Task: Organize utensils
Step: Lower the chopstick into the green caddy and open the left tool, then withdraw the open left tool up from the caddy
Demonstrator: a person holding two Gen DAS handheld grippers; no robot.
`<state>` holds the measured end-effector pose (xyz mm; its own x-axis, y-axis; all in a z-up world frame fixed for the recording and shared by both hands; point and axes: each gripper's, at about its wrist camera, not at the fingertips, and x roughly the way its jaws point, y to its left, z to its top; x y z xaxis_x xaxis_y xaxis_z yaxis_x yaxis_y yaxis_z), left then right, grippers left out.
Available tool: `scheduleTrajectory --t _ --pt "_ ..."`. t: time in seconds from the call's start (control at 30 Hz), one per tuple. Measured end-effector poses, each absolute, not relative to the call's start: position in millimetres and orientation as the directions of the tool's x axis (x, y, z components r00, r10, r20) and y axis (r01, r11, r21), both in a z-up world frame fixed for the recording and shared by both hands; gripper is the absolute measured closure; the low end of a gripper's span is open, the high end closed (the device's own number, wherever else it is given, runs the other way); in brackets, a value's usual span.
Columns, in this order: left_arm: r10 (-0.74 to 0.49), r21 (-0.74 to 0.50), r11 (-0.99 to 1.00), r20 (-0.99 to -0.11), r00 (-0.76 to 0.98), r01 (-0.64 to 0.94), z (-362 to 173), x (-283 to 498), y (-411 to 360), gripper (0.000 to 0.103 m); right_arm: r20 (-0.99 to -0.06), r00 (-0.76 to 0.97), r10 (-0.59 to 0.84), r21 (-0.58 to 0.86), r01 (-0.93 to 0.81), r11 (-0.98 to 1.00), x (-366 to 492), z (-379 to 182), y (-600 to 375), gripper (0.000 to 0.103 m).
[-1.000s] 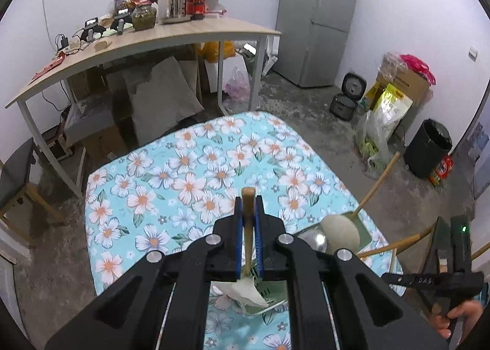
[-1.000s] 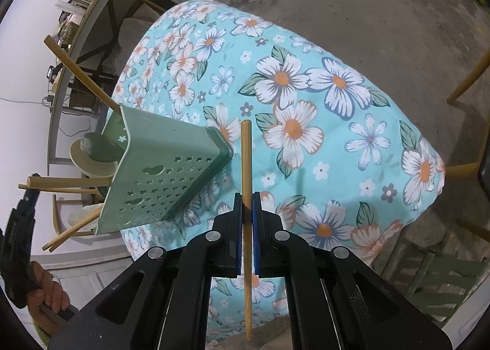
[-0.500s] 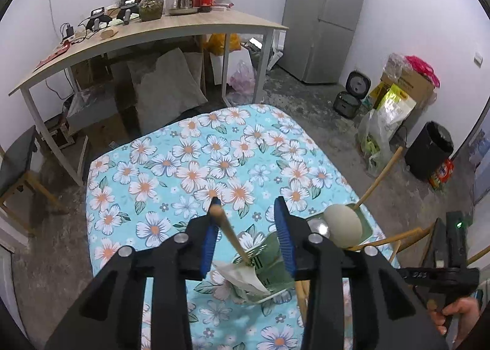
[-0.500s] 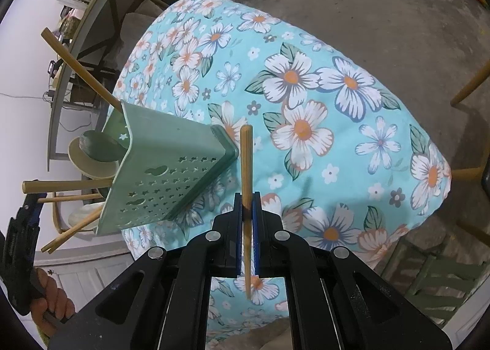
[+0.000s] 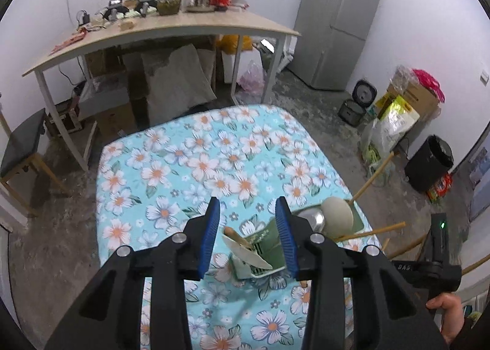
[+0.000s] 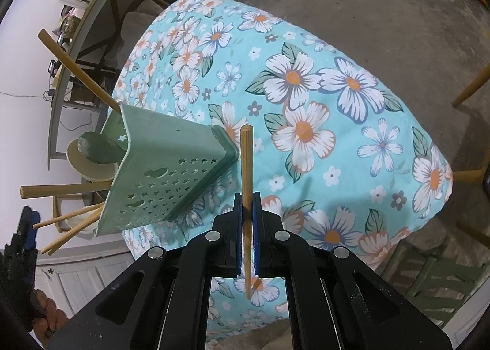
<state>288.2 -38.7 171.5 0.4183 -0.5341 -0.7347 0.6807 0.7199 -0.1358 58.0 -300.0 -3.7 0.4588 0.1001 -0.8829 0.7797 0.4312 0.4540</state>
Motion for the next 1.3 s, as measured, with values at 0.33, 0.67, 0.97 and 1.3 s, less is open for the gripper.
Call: scheduleTrajectory --t 0.33,0.67,0.97,1.3 --pt "-0.487 -0.095 0.749 -0.749 0.449 0.655 168 305 -42 0.066 -0.883 0.458 0.101 0.453 0.775 0.441 61 -3 -300 0.099" --pt "-0.457 -0.053 0.736 -0.774 0.438 0.675 137 301 -57 0.093 -0.883 0.457 0.109 0.455 0.773 0.443 62 -5 -297 0.099" --pt "-0.529 -0.125 0.711 -0.743 0.409 0.692 180 298 -55 0.097 -0.892 0.439 0.106 0.436 0.777 0.455 61 -4 -301 0.099" --pt "-0.583 -0.207 0.695 -0.723 0.372 0.688 198 315 -47 0.098 -0.890 0.438 0.127 0.442 0.762 0.474 74 -5 -293 0.099"
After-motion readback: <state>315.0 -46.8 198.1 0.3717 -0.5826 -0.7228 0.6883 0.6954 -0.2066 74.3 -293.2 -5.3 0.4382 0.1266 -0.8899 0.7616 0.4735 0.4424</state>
